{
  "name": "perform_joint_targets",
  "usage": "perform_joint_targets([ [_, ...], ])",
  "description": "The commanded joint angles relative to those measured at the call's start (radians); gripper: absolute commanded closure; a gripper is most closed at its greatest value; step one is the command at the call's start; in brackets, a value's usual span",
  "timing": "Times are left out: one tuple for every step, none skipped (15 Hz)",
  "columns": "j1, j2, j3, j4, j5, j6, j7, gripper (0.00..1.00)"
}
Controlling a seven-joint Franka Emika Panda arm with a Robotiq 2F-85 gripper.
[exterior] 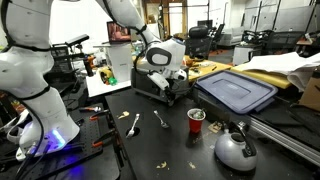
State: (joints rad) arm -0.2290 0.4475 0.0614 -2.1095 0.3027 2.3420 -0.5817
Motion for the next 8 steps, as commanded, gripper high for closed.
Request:
perform_joint_targets([
  [-0.032, -0.028, 0.036, -0.013, 0.028, -0.007, -0.114, 0.00],
  [-0.032, -0.034, 0.039, -0.017, 0.026, -0.006, -0.135, 0.00],
  [-0.033, -0.039, 0.042, -0.020, 0.027, -0.008, -0.160, 0.00],
  [-0.033, -0.043, 0.044, -0.022, 0.029, -0.008, -0.180, 0.00],
  [-0.032, -0.048, 0.045, -0.025, 0.030, -0.010, -0.197, 0.00],
  [-0.031, -0.052, 0.046, -0.028, 0.029, -0.011, -0.214, 0.00],
  [-0.030, -0.056, 0.047, -0.032, 0.030, -0.012, -0.228, 0.00],
  [-0.031, -0.041, 0.046, -0.015, 0.028, -0.016, -0.243, 0.00],
])
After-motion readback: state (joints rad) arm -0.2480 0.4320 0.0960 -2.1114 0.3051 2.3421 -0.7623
